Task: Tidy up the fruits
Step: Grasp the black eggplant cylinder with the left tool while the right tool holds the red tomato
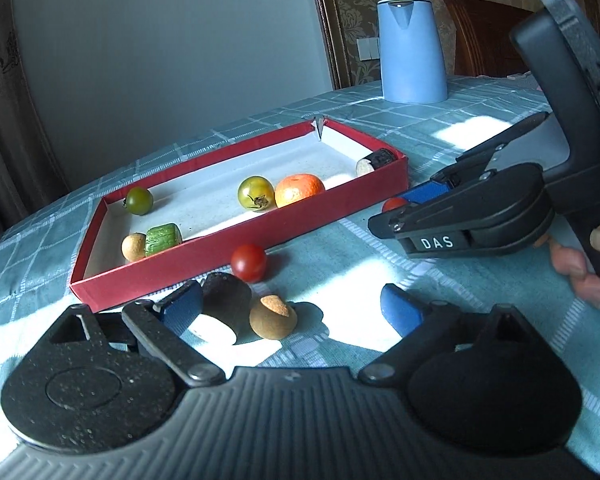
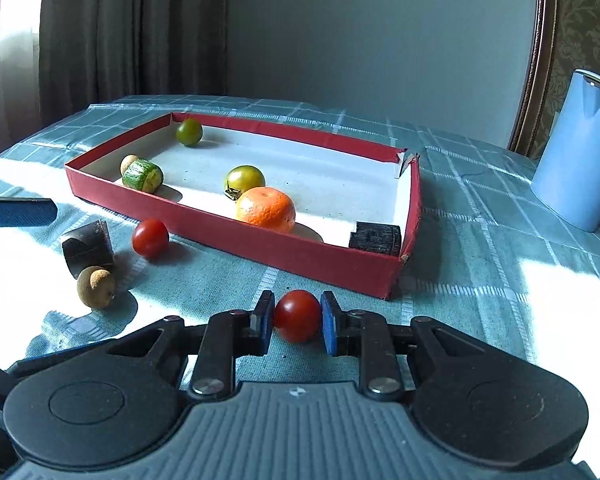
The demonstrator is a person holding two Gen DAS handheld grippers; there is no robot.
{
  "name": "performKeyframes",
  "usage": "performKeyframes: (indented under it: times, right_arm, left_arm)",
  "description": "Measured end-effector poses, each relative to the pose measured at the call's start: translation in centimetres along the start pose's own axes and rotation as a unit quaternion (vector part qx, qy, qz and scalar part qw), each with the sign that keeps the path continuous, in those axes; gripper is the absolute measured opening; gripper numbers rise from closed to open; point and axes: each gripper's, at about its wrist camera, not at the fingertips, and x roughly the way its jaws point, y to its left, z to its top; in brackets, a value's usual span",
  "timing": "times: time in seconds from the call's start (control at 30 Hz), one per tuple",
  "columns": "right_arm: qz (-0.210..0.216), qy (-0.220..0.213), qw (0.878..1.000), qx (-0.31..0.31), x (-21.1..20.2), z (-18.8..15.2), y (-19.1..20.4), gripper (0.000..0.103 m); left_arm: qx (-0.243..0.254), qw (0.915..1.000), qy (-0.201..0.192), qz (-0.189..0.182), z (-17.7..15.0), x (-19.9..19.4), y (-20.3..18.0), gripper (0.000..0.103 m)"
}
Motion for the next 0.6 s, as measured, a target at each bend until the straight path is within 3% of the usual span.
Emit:
performKeyframes:
  times: [0.2, 0.3, 0.43, 0.53, 0.6]
  right_arm:
    - [0.0, 0.0, 1.0, -0.002, 0.0, 0.0, 0.1, 0.024]
    - [0.0, 0.0, 1.0, -0.002, 0.0, 0.0, 0.1, 0.024]
    - [-0.001, -0.001, 1.0, -0.004, 0.0, -0.1, 0.1, 0.024]
    - [-0.002, -0.001, 1.0, -0.005, 0.0, -0.1, 0.1, 0.024]
    - [-0.002, -0.001, 1.0, -0.005, 0.0, -0.1, 0.1, 0.024]
  left_arm:
    - [-0.018, 0.9996, 0.015, 0.019, 0.3, 1.3, 1.4, 0.093]
    - [-0.013, 0.9998, -0.01, 0.008, -0.1, 0.0, 2.0, 0.094]
    - [-0.013, 0.9995, 0.013, 0.027, -0.6, 0.3, 3.4, 0.097]
    - [-0.036, 0.9993, 0.003, 0.013, -1.0, -0.7, 4.8, 0.097]
    - [-0.03, 0.9992, -0.001, 0.025, -1.5, -1.4, 5.2, 0.097]
